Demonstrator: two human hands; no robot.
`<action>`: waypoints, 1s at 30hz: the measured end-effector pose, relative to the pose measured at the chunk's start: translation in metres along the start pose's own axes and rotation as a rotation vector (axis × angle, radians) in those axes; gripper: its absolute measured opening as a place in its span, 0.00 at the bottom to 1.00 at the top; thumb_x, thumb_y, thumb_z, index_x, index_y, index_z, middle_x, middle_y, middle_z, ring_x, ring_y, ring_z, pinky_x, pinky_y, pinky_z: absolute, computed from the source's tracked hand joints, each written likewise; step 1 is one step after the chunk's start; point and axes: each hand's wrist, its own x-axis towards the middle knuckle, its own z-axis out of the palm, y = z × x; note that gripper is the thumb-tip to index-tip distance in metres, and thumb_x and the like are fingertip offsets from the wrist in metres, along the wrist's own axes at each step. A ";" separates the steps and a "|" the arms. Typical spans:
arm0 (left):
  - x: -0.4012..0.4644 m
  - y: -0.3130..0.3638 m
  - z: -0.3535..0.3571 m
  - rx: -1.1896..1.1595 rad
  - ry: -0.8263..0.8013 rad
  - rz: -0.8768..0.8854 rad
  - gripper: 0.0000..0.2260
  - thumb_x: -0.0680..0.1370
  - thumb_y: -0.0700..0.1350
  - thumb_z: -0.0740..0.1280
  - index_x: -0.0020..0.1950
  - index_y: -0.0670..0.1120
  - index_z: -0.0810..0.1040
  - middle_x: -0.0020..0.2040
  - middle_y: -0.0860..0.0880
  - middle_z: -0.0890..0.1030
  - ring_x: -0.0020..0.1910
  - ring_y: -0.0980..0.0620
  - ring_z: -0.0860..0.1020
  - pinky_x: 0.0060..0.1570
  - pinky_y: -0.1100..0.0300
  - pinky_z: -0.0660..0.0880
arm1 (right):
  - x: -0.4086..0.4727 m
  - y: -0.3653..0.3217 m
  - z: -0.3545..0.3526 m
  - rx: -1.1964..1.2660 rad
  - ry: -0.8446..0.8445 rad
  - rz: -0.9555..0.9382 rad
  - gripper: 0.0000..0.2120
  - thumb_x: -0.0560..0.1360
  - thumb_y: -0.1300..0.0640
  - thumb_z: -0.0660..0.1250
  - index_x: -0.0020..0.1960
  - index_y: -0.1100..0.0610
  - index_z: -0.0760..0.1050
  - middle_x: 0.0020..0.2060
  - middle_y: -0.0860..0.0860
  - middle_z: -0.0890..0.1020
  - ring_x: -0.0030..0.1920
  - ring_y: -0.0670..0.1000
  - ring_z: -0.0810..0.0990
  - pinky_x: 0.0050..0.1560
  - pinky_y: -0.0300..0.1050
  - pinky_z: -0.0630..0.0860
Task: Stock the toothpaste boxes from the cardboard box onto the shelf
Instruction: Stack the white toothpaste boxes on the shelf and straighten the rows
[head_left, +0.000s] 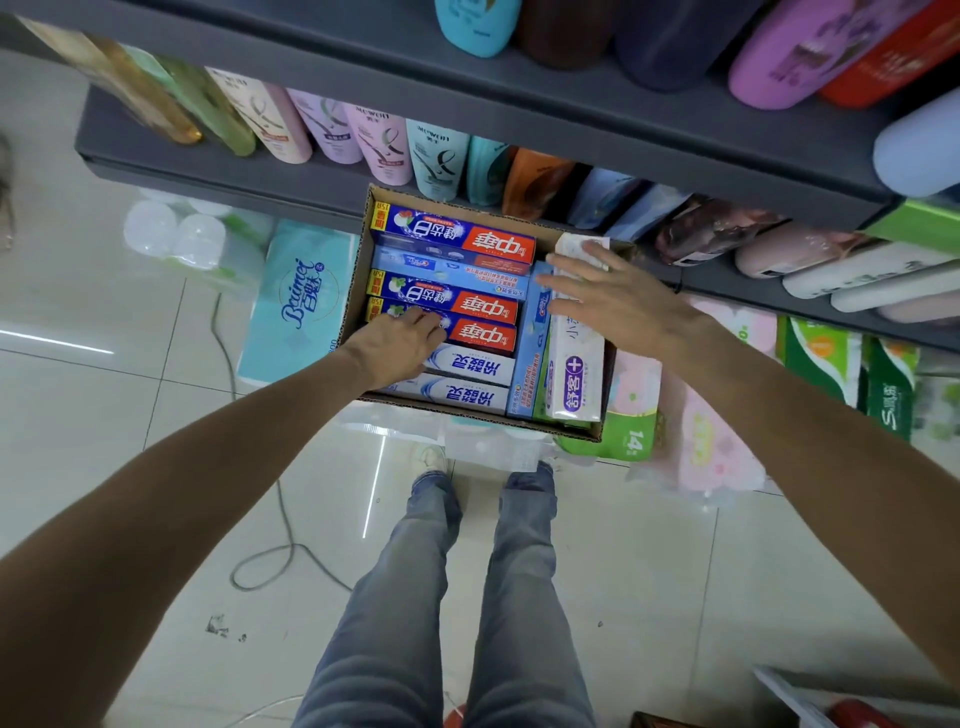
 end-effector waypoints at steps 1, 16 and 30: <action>-0.003 -0.001 -0.001 -0.032 0.010 -0.010 0.22 0.80 0.51 0.59 0.70 0.43 0.59 0.68 0.43 0.65 0.66 0.46 0.67 0.54 0.54 0.76 | 0.001 0.000 -0.001 0.014 -0.013 -0.017 0.24 0.65 0.65 0.74 0.61 0.58 0.77 0.68 0.58 0.71 0.72 0.59 0.65 0.71 0.60 0.57; -0.087 0.001 -0.068 -1.322 0.257 -0.326 0.09 0.81 0.46 0.57 0.62 0.47 0.66 0.55 0.45 0.75 0.48 0.46 0.76 0.45 0.57 0.73 | -0.098 -0.068 -0.093 0.858 0.147 0.924 0.29 0.67 0.28 0.59 0.56 0.49 0.60 0.50 0.54 0.81 0.50 0.58 0.80 0.64 0.61 0.67; -0.124 0.008 -0.282 -1.382 0.568 -0.065 0.28 0.73 0.45 0.72 0.63 0.62 0.59 0.58 0.65 0.71 0.51 0.75 0.73 0.48 0.75 0.70 | -0.230 -0.001 -0.232 0.689 0.832 0.894 0.21 0.76 0.36 0.55 0.67 0.38 0.60 0.55 0.52 0.77 0.54 0.57 0.76 0.46 0.51 0.73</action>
